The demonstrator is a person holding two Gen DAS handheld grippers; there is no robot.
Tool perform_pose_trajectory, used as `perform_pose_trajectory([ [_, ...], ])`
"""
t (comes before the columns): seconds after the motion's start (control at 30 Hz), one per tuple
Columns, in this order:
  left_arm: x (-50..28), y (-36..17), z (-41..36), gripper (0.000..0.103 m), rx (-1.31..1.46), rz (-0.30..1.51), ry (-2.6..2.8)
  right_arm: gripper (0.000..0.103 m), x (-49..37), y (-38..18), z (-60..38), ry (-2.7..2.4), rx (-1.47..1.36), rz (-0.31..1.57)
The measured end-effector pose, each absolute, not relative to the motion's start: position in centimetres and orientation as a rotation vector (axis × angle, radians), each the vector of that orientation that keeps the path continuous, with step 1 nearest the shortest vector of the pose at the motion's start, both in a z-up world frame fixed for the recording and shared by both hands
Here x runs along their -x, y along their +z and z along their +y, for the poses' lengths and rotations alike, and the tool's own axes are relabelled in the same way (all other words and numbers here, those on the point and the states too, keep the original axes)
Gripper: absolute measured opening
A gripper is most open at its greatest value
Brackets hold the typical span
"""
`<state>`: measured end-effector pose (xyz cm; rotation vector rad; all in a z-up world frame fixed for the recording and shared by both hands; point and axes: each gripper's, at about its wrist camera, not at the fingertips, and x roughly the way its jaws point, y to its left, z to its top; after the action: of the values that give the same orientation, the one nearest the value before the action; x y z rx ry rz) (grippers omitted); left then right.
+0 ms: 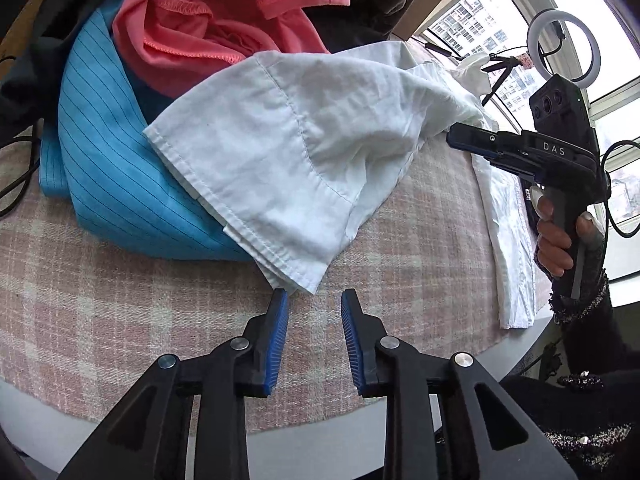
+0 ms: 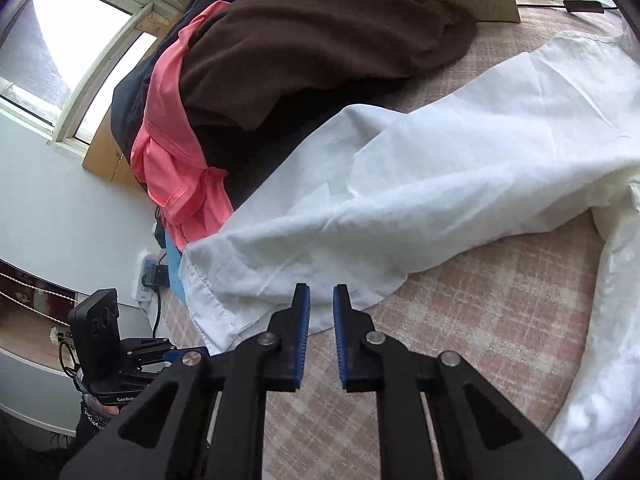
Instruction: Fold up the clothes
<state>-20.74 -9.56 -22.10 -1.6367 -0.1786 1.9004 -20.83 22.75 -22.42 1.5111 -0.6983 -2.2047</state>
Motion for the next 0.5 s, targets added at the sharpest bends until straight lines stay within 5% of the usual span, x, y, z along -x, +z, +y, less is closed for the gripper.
perform_pose_trajectory([
  [0.07,21.3,-22.6,-9.7,0.016,1.643,-0.201,1.912,0.044,21.1,-23.1,22.6,-2.209,-1.523,-0.690],
  [0.13,21.6,-22.6,-9.8,0.002,1.626,-0.236,1.919,0.045,21.6,-23.5,22.6,-2.228,-1.525,-0.684],
  [0.3,21.4,-19.4,-11.2,0.001,1.514,-0.334,1.897,0.045,23.2,-24.5,23.1,-2.185,-1.497,-0.798],
  [0.33,21.3,-18.6,-11.6,0.001,1.496,-0.350,1.887,0.043,23.2,-24.4,23.3,-2.182,-1.491,-0.803],
  [0.4,21.0,-16.9,-12.6,0.001,1.462,-0.380,1.877,0.019,23.1,-23.9,23.6,-2.179,-1.477,-0.809],
  [0.5,20.6,-16.2,-13.8,0.001,1.464,-0.343,1.883,0.019,22.9,-23.1,23.9,-2.208,-1.515,-0.737],
])
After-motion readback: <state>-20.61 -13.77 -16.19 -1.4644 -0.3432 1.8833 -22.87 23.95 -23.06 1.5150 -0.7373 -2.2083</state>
